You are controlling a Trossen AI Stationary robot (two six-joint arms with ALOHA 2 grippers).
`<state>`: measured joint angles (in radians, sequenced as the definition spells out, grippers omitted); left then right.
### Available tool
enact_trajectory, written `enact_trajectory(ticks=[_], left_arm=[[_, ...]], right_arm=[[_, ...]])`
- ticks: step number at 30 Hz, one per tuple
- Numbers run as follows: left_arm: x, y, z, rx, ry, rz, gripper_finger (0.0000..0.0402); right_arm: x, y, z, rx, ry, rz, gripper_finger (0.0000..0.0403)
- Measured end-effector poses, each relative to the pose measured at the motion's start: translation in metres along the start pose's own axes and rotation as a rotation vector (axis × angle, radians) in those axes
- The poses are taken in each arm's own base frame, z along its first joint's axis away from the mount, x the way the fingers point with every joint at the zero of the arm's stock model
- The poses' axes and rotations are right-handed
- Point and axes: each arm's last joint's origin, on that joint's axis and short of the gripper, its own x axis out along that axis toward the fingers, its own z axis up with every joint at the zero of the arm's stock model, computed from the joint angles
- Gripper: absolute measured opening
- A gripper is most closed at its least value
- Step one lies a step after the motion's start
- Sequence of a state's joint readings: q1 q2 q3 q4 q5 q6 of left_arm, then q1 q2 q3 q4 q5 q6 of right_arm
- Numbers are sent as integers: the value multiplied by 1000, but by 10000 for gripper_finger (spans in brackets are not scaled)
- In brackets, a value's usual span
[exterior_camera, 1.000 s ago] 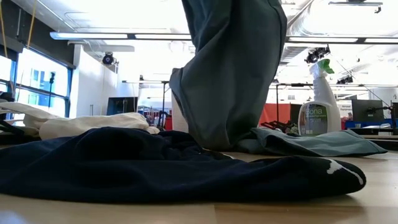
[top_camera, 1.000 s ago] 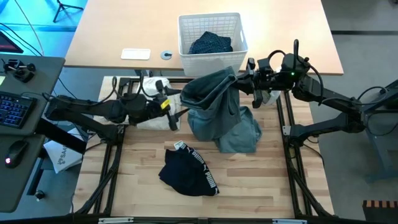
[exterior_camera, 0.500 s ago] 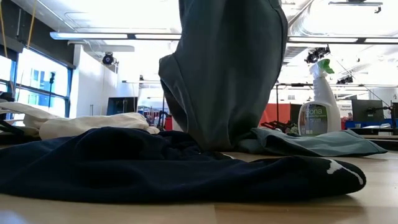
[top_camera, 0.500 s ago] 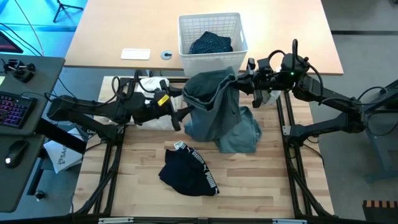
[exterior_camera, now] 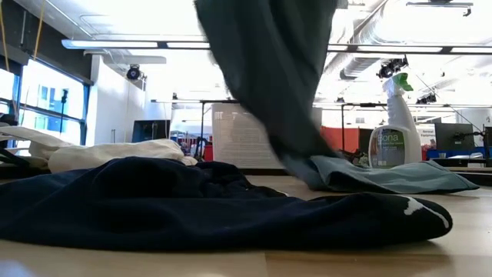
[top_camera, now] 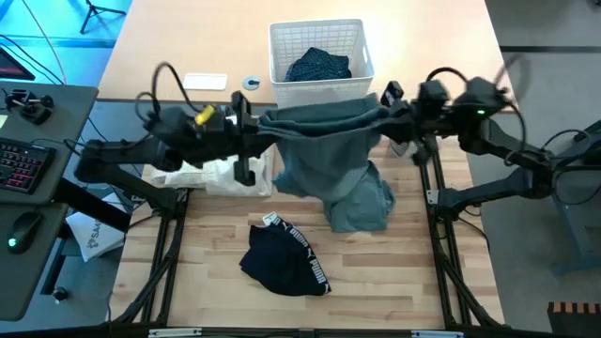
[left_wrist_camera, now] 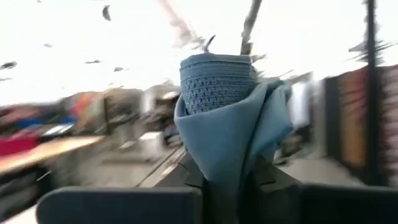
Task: Fold Laundry from Bin
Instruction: Fold the green pants
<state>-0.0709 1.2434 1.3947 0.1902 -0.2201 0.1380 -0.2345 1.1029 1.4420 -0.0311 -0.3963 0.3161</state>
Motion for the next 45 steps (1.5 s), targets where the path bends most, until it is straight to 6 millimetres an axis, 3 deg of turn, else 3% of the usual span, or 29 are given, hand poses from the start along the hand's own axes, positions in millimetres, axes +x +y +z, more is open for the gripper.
enact_trajectory(ticks=[7,13,16,19,23,26,29,32,35,40,45], left_arm=[[37,-14,67,-81,-159,-274,21],[74,-46,93,-195,-255,-507,29],[79,-53,102,-129,-245,-513,32],[77,-42,100,12,-282,-341,33],[66,0,119,188,-314,-54,33],[69,32,123,271,-336,15,32],[74,59,116,250,-310,-14,28],[76,75,110,118,-271,-126,28],[74,73,112,-3,-276,-313,28],[74,38,117,-161,-331,-563,27],[71,-14,118,-310,-323,-711,27]], right_arm=[[32,53,43,-66,-193,432,7],[63,103,64,-133,-250,816,7],[65,116,79,-208,-292,864,7],[54,115,97,-314,-325,679,7],[39,101,120,-450,-350,3,7],[41,84,120,-554,-302,-397,7],[36,75,118,-570,-226,-488,7],[36,78,113,-510,-183,-362,7],[38,91,107,-439,-165,-88,7],[46,119,99,-342,-194,327,7],[64,146,85,-313,-252,575,7]])
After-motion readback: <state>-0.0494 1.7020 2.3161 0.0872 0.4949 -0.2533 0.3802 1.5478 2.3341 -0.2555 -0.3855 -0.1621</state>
